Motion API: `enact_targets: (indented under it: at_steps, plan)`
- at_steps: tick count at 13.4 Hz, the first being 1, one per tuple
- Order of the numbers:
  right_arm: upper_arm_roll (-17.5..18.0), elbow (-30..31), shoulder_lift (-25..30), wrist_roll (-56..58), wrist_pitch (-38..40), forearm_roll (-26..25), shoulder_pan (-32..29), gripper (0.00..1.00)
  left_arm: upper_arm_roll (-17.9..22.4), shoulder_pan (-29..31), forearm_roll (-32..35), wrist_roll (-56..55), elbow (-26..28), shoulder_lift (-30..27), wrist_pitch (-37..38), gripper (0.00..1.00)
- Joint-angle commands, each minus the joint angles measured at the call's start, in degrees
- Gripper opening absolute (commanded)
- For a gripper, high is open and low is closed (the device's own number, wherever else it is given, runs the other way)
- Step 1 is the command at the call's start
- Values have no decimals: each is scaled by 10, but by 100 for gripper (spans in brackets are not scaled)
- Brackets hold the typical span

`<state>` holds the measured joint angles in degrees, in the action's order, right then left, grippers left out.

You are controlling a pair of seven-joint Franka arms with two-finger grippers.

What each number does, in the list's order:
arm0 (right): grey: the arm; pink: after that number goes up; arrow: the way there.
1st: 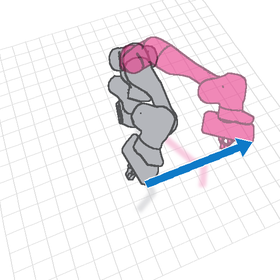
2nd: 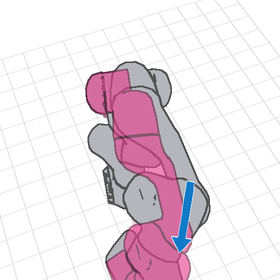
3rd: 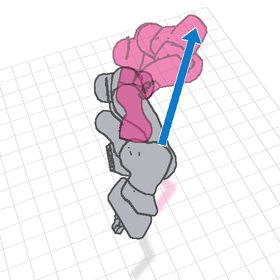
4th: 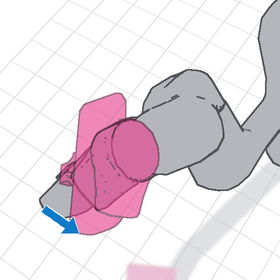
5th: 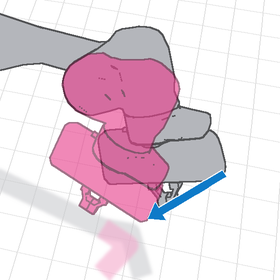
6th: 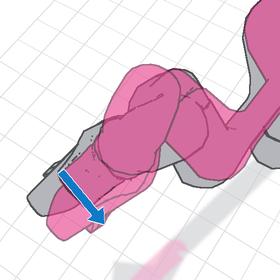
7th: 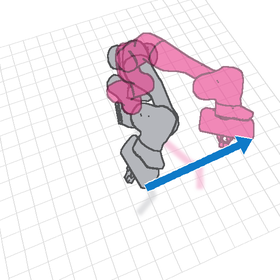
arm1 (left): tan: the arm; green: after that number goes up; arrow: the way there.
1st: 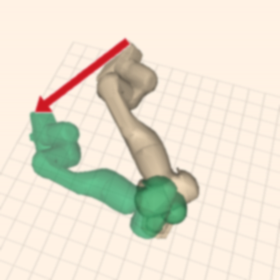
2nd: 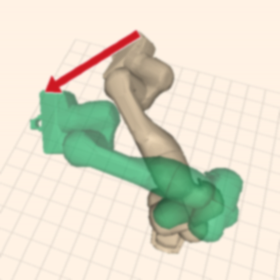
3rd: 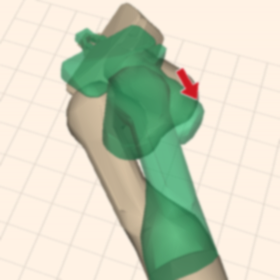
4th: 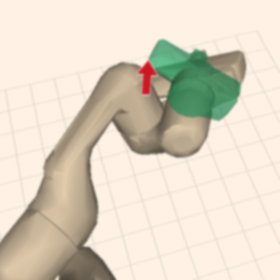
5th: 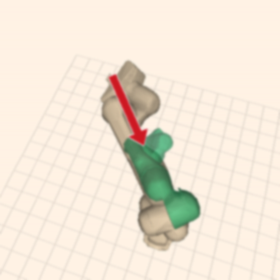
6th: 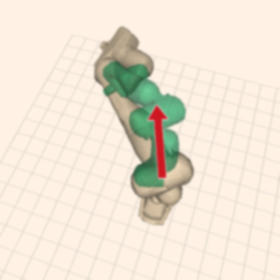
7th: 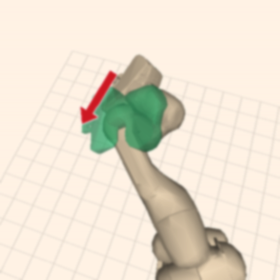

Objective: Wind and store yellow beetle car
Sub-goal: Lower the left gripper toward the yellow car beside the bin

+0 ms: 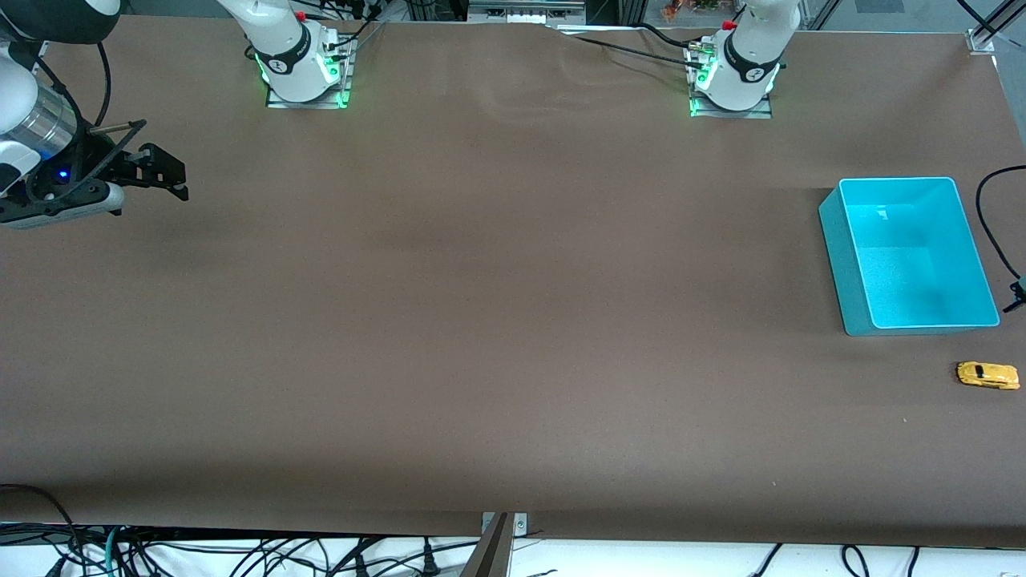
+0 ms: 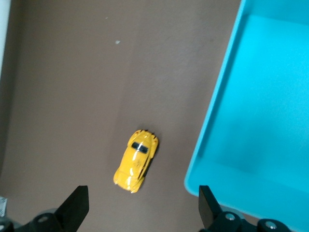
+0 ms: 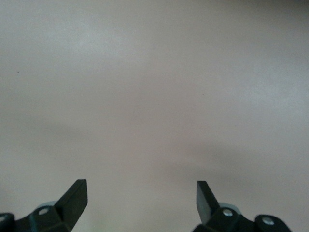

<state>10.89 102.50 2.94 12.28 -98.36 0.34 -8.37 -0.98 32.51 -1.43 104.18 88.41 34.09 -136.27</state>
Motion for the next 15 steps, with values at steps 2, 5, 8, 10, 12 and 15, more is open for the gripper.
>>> enact_targets:
  at_steps: [2,5,8,10,12,15]
  plan:
    - [8,-12,0,-19,15,5,2,100,-7,8,-38,58,-90,58,6,100]
    - [28,-12,-3,-54,22,5,2,100,-7,12,-38,63,-117,94,6,100]
    - [34,-9,-5,-68,22,5,3,100,-4,17,-38,74,-117,106,6,100]
    - [34,-9,-5,-68,22,5,3,100,-4,27,-38,75,-119,110,5,100]
    - [36,-9,-6,-69,22,5,3,100,-4,33,-38,75,-126,114,5,100]
    - [54,-5,-7,-96,22,5,3,100,-3,38,-38,75,-130,128,4,100]
